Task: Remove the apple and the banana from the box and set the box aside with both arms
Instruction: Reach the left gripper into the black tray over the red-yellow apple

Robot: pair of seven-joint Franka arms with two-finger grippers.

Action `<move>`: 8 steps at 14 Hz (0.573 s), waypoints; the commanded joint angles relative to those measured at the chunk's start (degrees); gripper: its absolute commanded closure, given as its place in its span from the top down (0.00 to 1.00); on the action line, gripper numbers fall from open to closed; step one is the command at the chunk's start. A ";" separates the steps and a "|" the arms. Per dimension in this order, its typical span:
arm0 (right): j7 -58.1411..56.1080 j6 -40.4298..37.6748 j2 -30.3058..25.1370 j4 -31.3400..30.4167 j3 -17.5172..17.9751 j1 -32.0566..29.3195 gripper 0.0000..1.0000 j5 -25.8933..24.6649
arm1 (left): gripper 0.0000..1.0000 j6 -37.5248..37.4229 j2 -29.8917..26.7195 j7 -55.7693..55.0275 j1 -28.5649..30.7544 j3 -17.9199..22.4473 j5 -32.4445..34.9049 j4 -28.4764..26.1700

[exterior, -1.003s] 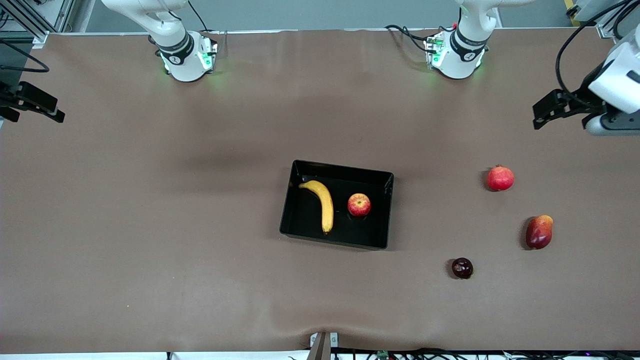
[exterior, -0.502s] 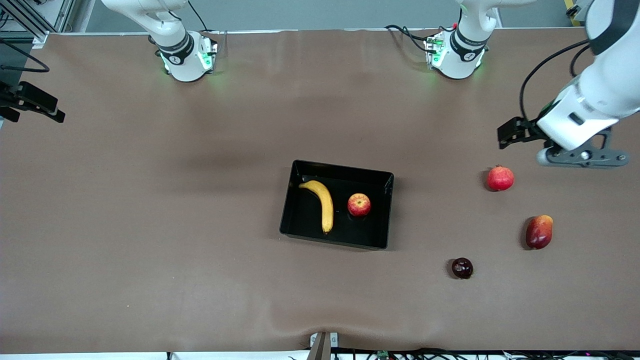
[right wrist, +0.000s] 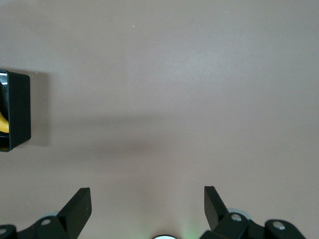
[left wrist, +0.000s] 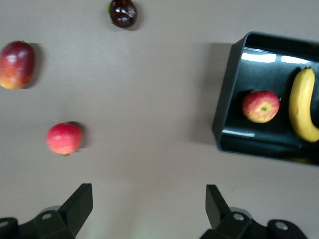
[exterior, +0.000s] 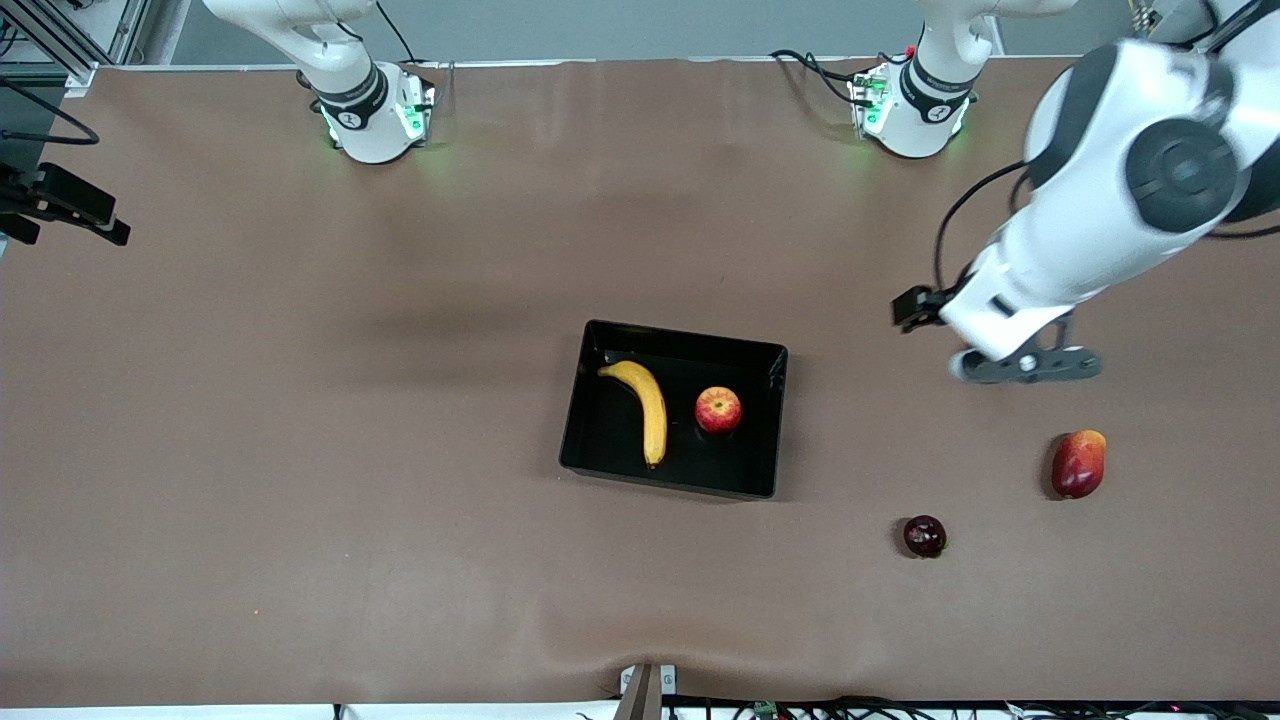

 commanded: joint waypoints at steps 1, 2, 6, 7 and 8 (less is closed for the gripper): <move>0.11 -0.17 0.21 0.72 0.01 0.16 1.00 -0.15 | 1.00 3.77 4.40 -8.06 -3.11 -0.03 -0.28 1.28; 0.11 -0.17 0.21 0.72 0.01 0.16 1.00 -0.24 | 1.00 6.06 5.99 -11.75 -4.34 0.06 -0.20 1.28; 0.11 -0.17 0.21 0.72 0.01 0.16 1.00 -0.15 | 1.00 16.43 12.49 -28.35 -9.70 0.23 0.24 1.28; 0.11 -0.17 0.21 0.72 0.01 0.16 1.00 -0.24 | 1.00 19.06 14.24 -32.57 -10.67 0.23 1.37 1.28; 0.11 -0.17 0.21 0.72 0.01 0.16 1.00 -0.24 | 1.00 21.17 15.83 -37.66 -11.63 0.23 2.52 1.28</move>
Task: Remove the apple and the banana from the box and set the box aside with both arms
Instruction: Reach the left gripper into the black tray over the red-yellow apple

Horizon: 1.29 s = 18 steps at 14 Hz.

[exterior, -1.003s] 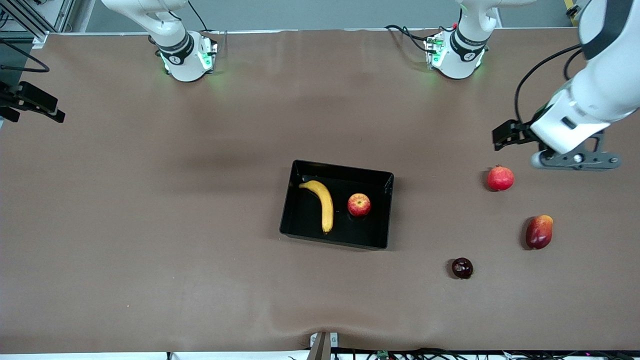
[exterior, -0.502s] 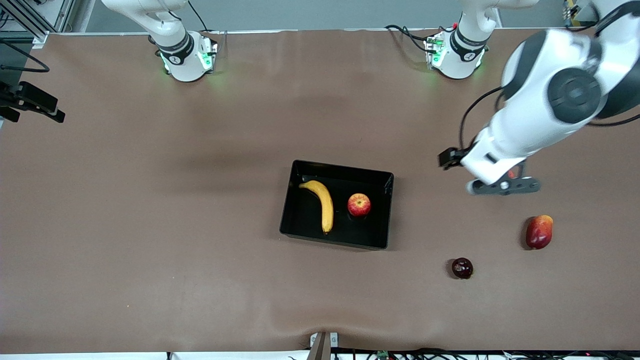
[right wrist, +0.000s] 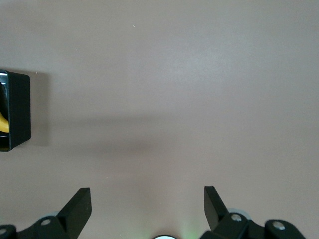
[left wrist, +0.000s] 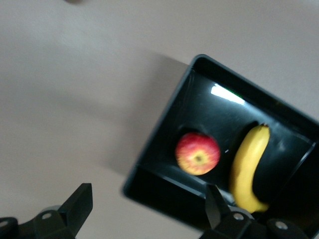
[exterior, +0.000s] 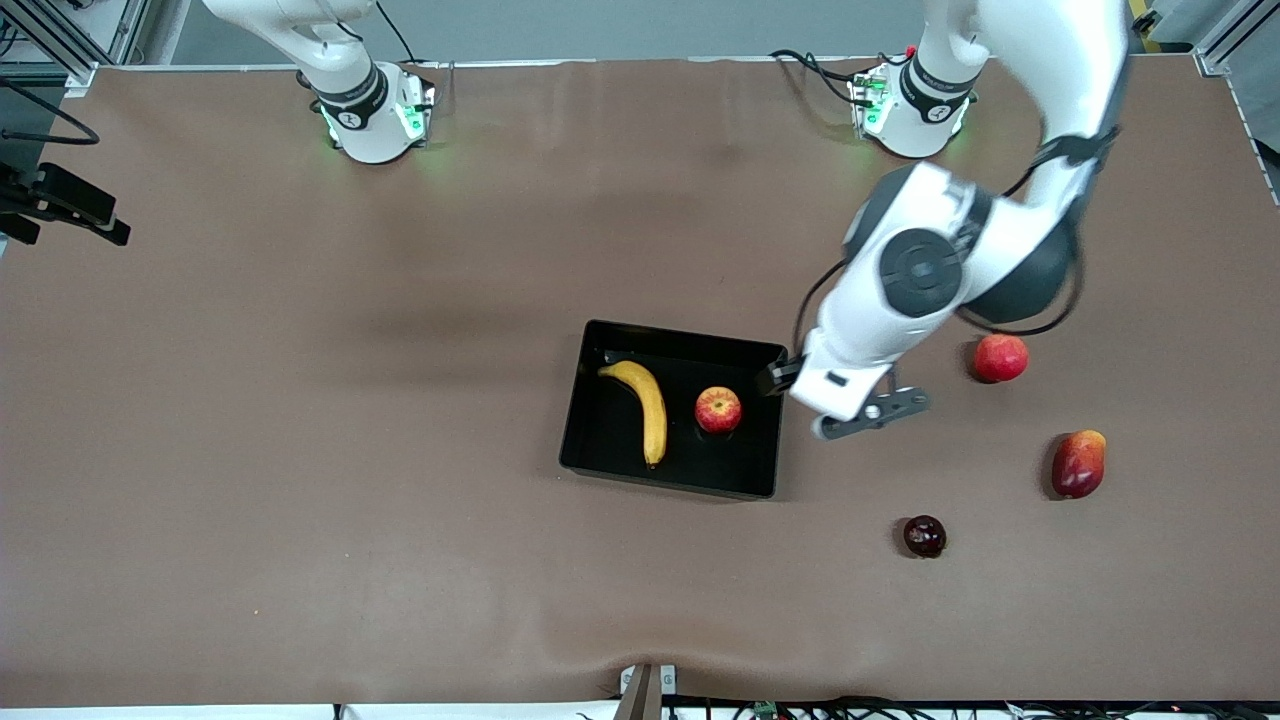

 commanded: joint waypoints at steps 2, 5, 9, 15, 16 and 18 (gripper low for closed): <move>0.11 -0.17 0.21 0.71 0.00 0.16 1.00 -0.15 | 1.00 5.23 6.40 -17.12 -3.53 0.22 5.76 1.31; 0.19 -0.09 0.30 0.71 0.00 0.33 1.00 -0.15 | 1.00 8.30 10.37 -23.82 -5.90 0.31 7.37 1.58; 0.20 -0.09 0.38 0.71 0.00 0.33 1.00 0.11 | 1.00 10.77 13.09 -23.59 -7.14 0.31 7.54 1.40; 0.20 0.00 0.65 0.71 0.00 0.33 1.00 0.55 | 1.00 15.86 16.26 -23.23 -7.31 0.22 7.98 1.23; 0.28 0.00 0.74 0.71 0.09 0.42 1.00 0.55 | 1.00 16.22 16.87 -23.23 -7.31 0.22 7.98 1.14; 0.28 0.00 0.82 0.71 0.09 0.42 1.00 0.55 | 1.00 16.31 17.58 -23.23 -7.93 0.22 7.90 1.14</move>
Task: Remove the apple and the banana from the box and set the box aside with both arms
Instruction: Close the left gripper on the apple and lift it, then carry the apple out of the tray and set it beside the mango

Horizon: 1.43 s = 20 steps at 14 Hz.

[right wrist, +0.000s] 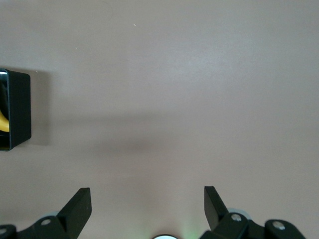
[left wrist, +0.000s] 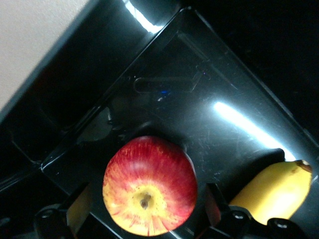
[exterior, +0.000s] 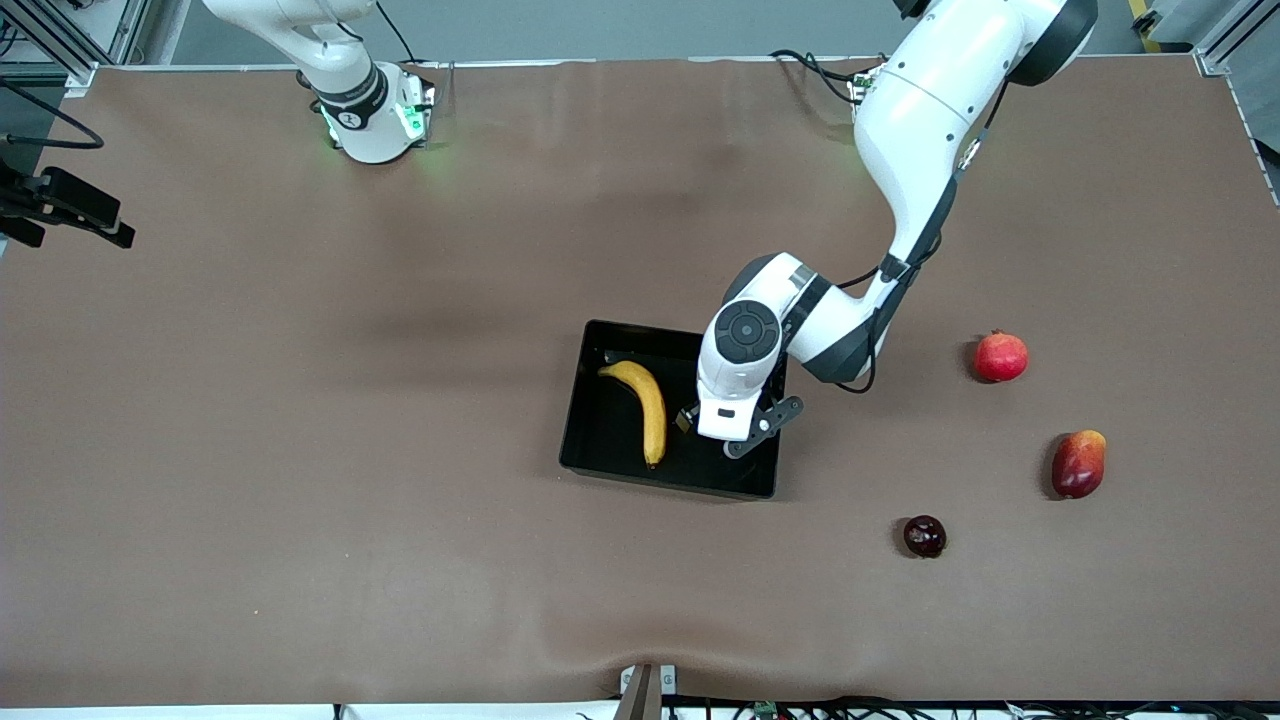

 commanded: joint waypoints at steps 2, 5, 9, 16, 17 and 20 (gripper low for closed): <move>0.28 0.06 0.51 0.71 -0.11 0.39 1.00 0.50 | 1.00 0.95 1.15 -0.48 -1.26 0.22 1.30 0.59; 0.28 0.24 0.69 0.71 -0.02 0.48 1.00 0.50 | 0.57 0.86 0.89 -1.09 -1.17 0.22 1.21 0.41; 0.37 0.67 1.30 0.71 -0.02 1.44 1.00 0.50 | 0.00 -0.54 -0.52 -0.92 -0.82 0.13 1.30 0.59; 0.63 1.55 3.68 0.71 -0.11 5.92 1.00 -0.21 | 0.00 -7.40 -9.56 -0.83 -0.30 0.13 1.13 1.11; 0.64 1.55 3.68 0.71 -0.11 5.93 1.00 -0.12 | 0.00 -7.40 -10.96 -0.83 -0.21 0.13 1.13 1.20; 0.64 1.55 3.68 0.80 -0.11 5.84 1.00 -0.38 | 0.00 -8.79 -14.57 3.54 1.37 0.66 1.21 1.20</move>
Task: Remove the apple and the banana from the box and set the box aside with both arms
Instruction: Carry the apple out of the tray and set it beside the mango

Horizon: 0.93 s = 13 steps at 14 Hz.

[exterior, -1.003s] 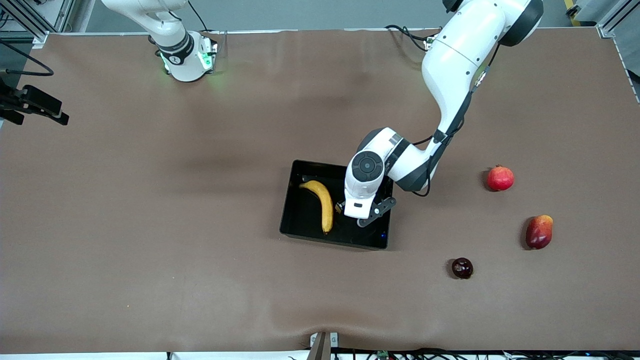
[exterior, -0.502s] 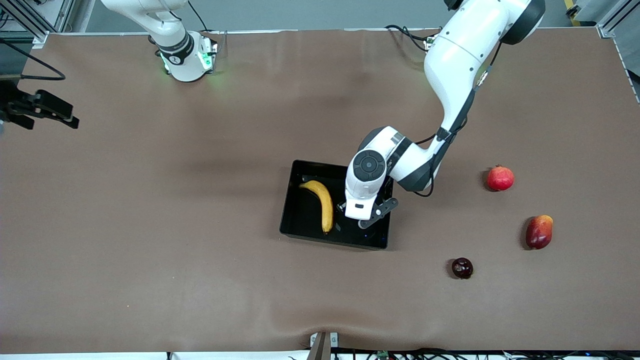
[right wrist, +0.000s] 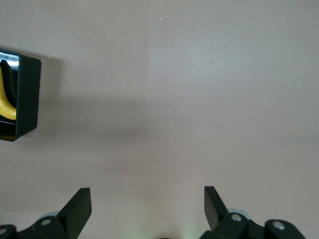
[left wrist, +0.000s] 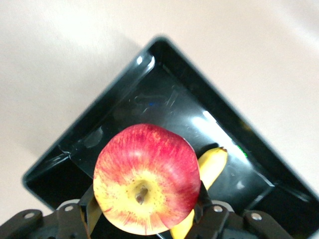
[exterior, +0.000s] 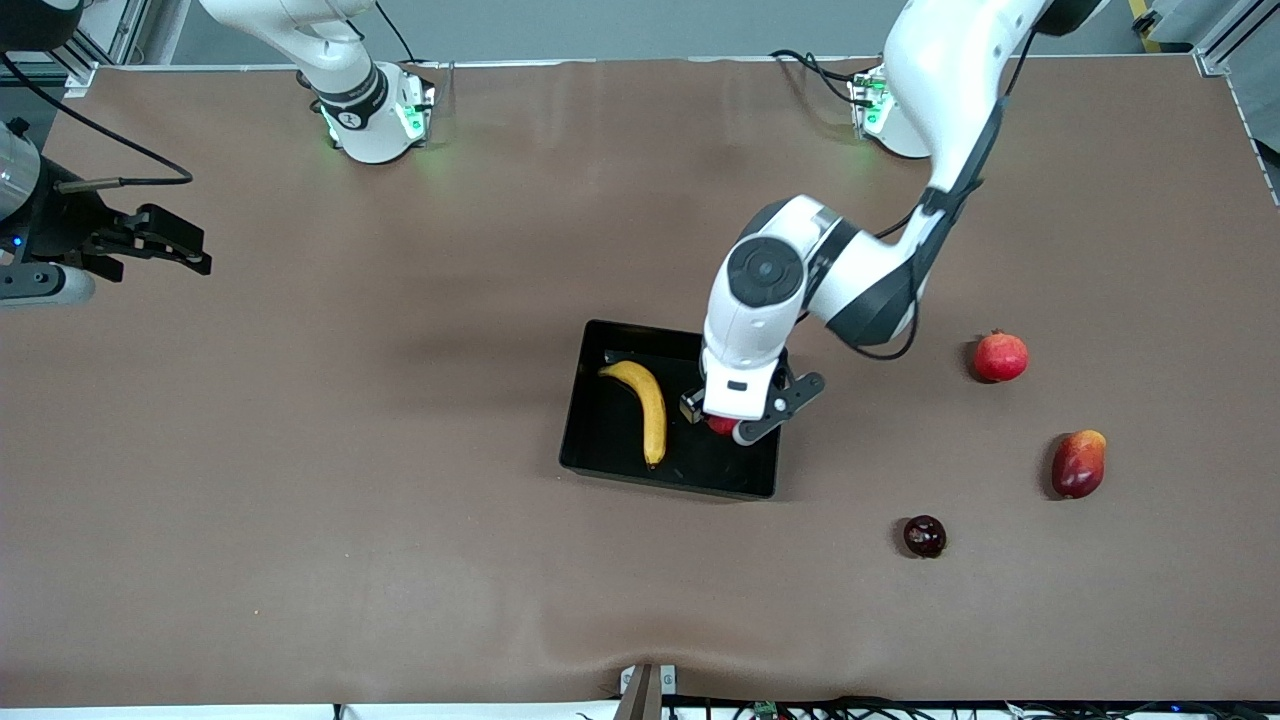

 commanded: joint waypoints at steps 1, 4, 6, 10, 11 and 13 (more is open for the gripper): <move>0.56 -0.34 -0.08 0.79 -0.40 0.05 1.00 -0.46 | 0.00 -3.23 -4.22 5.43 2.40 0.21 1.15 -1.28; 0.56 0.27 0.01 0.79 -0.40 0.05 1.00 -0.47 | 0.00 -7.80 -7.39 16.84 8.28 0.13 1.15 -1.71; 0.56 0.63 0.01 0.79 -0.40 0.05 1.00 -0.47 | 0.00 -10.97 -8.01 25.71 12.76 0.04 1.15 -2.33; 0.56 1.33 0.62 0.79 -0.40 0.05 1.00 -0.38 | 0.00 -10.63 -8.10 32.43 19.71 0.13 1.24 -6.89; 0.56 2.03 1.23 0.79 -0.40 0.14 1.00 -0.38 | 0.00 -10.37 -7.84 34.18 21.47 0.13 1.24 -7.86; 0.56 3.35 1.67 0.79 -0.40 0.22 1.00 -0.29 | 0.00 -8.54 -7.49 36.21 25.68 0.04 1.24 -10.31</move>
